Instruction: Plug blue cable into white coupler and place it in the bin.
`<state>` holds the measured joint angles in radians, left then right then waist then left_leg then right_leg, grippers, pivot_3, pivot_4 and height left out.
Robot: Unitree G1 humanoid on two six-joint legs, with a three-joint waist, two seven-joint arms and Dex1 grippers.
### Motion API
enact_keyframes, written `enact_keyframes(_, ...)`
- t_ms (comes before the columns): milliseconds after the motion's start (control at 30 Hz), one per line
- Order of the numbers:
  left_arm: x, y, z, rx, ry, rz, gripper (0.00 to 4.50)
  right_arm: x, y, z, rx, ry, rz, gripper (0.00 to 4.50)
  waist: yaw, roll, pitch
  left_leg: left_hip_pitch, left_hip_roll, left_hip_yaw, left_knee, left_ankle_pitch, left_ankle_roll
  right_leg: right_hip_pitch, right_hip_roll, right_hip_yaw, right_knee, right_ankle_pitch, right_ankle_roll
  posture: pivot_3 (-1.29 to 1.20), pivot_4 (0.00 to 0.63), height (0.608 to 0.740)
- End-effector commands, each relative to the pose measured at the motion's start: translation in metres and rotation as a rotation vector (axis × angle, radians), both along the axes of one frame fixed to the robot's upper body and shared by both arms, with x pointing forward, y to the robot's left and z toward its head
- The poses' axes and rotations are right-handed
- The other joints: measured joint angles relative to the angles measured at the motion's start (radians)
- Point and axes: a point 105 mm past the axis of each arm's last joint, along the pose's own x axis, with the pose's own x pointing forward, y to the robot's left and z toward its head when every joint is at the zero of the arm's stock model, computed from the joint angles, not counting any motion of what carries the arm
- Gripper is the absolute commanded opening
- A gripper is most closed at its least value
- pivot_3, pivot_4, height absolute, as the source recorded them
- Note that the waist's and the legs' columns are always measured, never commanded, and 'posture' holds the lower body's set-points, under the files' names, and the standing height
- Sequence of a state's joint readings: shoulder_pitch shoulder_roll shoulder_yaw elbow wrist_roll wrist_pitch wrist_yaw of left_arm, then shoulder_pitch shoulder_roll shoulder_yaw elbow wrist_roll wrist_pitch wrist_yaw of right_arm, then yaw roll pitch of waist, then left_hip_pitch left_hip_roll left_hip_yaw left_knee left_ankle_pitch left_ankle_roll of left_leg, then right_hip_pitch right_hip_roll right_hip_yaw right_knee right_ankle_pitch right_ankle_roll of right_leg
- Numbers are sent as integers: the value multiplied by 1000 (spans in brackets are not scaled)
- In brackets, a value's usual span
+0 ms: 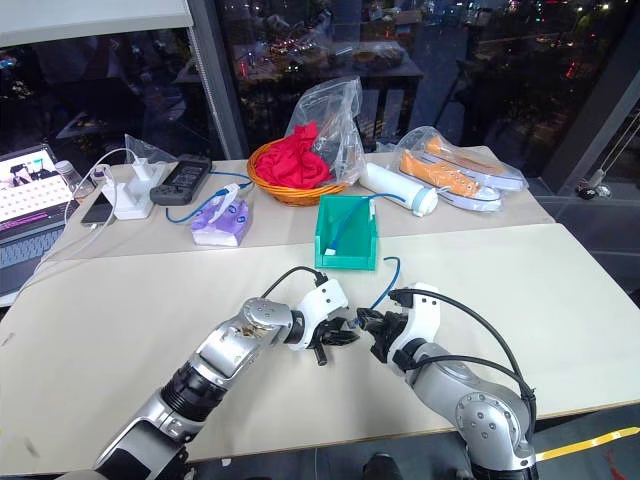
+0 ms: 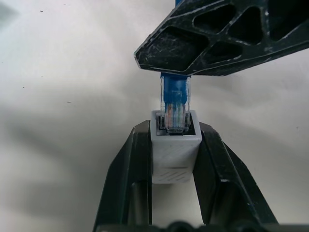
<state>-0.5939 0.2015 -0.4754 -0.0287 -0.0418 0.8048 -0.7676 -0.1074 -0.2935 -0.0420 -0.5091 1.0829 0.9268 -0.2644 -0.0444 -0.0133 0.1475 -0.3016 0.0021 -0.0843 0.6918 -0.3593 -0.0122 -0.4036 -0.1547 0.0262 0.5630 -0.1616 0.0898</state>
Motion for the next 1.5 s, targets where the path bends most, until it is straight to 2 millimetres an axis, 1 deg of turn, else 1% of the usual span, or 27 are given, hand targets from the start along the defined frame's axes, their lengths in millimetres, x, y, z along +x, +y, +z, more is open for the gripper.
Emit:
enact_keyframes(33, -5, -10, -1, -13, 15, 0, 668, -27, 32, -32, -25, 160, 180, 0, 1, 0, -1, 0, 0, 0, 0, 0, 0, 0, 0, 0, 0, 0, 0, 0, 150, 740)
enact_keyframes(367, -8, -14, -1, -13, 29, 2, 668, -24, 43, -21, -1, 129, 210, 0, 1, 0, -2, 0, 0, 0, -1, 0, 0, 0, 0, 0, 0, 0, 0, 0, 150, 740)
enact_keyframes(500, -8, -14, -2, -12, 35, 1, 668, -26, 43, -21, 0, 133, 211, 0, 1, -1, -2, 0, 0, 0, -1, 0, 0, 0, 0, 0, 0, 0, 0, 0, 150, 740)
enact_keyframes(667, -10, -17, -3, -12, 41, -4, 668, -25, 47, -15, 22, 116, 229, 0, 2, -1, -2, 0, 0, 0, -1, 0, 0, 0, 0, 0, 0, -1, 1, 0, 150, 740)
enact_keyframes(733, -10, -17, -3, -12, 42, -6, 668, -23, 51, -7, 62, 97, 237, 0, 2, -1, -2, 0, 0, 0, -1, 0, 0, 0, 0, 0, 0, -1, 2, 0, 150, 740)
enact_keyframes(833, -11, -18, -4, -11, 45, -10, 668, -24, 52, -11, 43, 109, 243, 0, 3, -1, -2, 0, 0, 0, -1, 0, 0, 0, 0, 0, -1, -2, 2, 0, 150, 740)
enact_keyframes(1033, -12, -18, -4, -10, 49, -12, 668, -23, 54, -10, 55, 105, 246, 0, 4, -1, -2, 0, 0, 0, -1, 0, 0, 0, 0, 0, -1, -2, 2, 0, 150, 740)
enact_keyframes(1233, -9, -15, -4, -22, 61, 16, 668, -28, 42, -22, 52, 151, 190, 0, 6, -1, -3, 0, 0, 0, -2, 0, 0, 0, 0, 0, -1, -3, 4, 0, 150, 740)
enact_keyframes(1500, -5, -7, -1, -57, 87, 76, 668, -27, 38, -31, 63, 180, 152, 0, 7, -3, -6, 2, 0, 0, -7, 0, 0, -1, 0, 0, -2, -4, 3, 0, 150, 740)
